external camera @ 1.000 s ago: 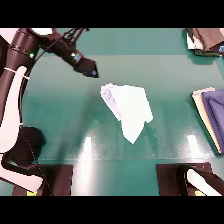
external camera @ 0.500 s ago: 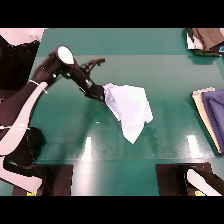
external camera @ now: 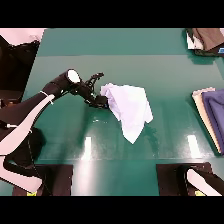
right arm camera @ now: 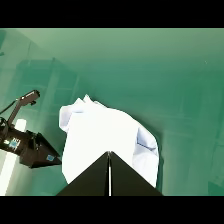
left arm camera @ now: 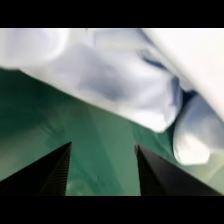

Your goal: Fold the shirts.

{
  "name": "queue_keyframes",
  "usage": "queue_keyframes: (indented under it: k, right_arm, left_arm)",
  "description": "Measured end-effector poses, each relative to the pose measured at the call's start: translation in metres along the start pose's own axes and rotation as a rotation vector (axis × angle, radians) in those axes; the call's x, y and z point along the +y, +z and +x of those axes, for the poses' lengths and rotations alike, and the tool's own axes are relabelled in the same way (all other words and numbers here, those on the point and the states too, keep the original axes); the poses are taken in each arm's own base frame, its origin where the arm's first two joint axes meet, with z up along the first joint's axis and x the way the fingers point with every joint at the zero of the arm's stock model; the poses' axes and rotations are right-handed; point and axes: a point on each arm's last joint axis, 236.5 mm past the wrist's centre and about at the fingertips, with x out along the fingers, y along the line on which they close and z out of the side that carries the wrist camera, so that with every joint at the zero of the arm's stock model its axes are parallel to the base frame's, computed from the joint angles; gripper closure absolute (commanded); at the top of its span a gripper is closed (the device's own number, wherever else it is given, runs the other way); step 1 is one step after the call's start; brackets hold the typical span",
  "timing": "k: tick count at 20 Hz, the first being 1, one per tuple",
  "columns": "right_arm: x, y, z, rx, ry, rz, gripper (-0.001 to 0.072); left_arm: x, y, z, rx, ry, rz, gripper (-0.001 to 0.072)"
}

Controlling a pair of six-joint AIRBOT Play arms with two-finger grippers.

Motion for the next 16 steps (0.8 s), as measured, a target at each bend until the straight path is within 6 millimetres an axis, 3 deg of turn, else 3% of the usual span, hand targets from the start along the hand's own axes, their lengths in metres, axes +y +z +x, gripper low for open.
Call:
queue_keyframes:
  k: [5,10,11,12,13,16]
  right_arm:
    - [0.000,0.000,0.000,0.001,0.000,0.000,0.0696]
    - [0.000,-0.001,0.000,0.003,0.002,0.000,0.0696]
    - [0.001,-0.002,0.000,0.007,0.002,0.000,0.0696]
    - [0.001,-0.003,0.000,0.011,0.003,0.000,0.0696]
    - [0.001,-0.004,0.000,0.015,0.004,0.000,0.0696]
    - [0.004,-0.020,0.007,0.074,0.020,0.003,0.0696]
  left_arm:
    - [0.000,0.021,0.009,-0.105,0.010,-0.042,0.0207]
    - [0.006,0.022,0.018,-0.112,0.016,-0.082,0.0210]
    - [0.006,0.024,0.019,-0.116,0.014,-0.090,0.0349]
    - [0.007,0.025,0.021,-0.122,0.016,-0.093,0.0576]
    - [0.009,0.028,0.021,-0.132,0.017,-0.098,0.0676]
    - [0.005,0.038,0.018,-0.165,0.011,-0.091,0.0682]
